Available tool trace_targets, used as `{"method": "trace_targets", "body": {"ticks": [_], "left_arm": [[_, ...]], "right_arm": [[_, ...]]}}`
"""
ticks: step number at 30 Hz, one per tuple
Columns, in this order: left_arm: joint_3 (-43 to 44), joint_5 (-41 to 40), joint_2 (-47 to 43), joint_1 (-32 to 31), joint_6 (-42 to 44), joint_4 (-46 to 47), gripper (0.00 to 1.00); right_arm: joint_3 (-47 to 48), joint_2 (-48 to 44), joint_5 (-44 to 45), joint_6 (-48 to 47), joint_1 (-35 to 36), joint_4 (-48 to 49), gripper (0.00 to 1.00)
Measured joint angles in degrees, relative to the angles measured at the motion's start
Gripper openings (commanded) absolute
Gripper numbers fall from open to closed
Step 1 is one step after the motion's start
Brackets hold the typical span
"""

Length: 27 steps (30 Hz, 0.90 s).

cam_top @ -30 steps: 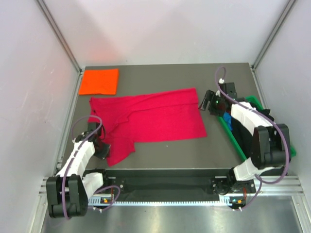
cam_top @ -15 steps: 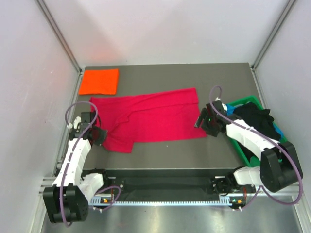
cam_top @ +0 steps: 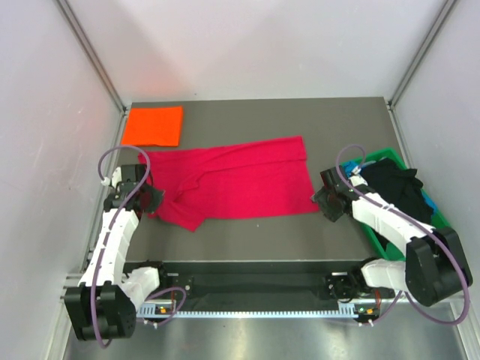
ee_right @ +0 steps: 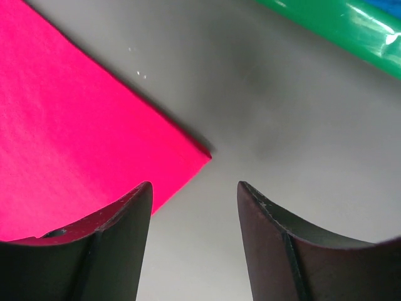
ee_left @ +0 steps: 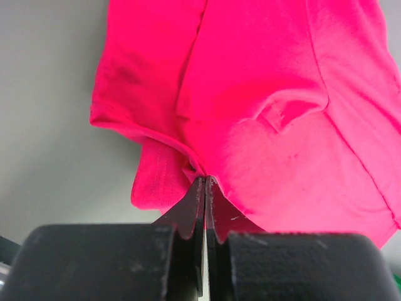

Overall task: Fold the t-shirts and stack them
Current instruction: Fold the tshirt

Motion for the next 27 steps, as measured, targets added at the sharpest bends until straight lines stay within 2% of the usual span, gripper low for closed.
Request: {"method": "trace_targets", "body": {"ticks": [14,18,20,21,23,24,27], "left_arm": [[1.31,-0.33,0.0,-0.09,1.22,0.48,0.0],[2.27,-0.37,0.02,-0.15,1.42,0.48,0.0],[2.8,-0.63,0.0,-0.15,1.46,0.46,0.0],[3.04,-0.81,0.0,-0.15,1.49,0.48,0.0],[3.32,-1.31,-0.02,-0.17,1.53,0.48,0.0],[3.37,-1.6,-0.02,-0.2,1.57,0.5,0.0],[3.54,-1.86,0.0,-0.2,1.64,0.42,0.0]], "right_arm": [[-3.52,2.97,1.53,6.47,0.66,5.2,0.53],[-3.87,2.97,2.19,7.78,1.05,6.19,0.48],[-4.11,2.95,2.51,8.11,1.07,6.47,0.38],[-4.22,3.02,2.71,8.15,1.07,6.56,0.2],[-4.63,3.04,2.99,7.76,1.07,6.82,0.05],[-4.87,3.13,3.15,7.61,1.07,7.04,0.0],[-4.9,3.69,3.45,6.62,1.07,7.5,0.0]]}}
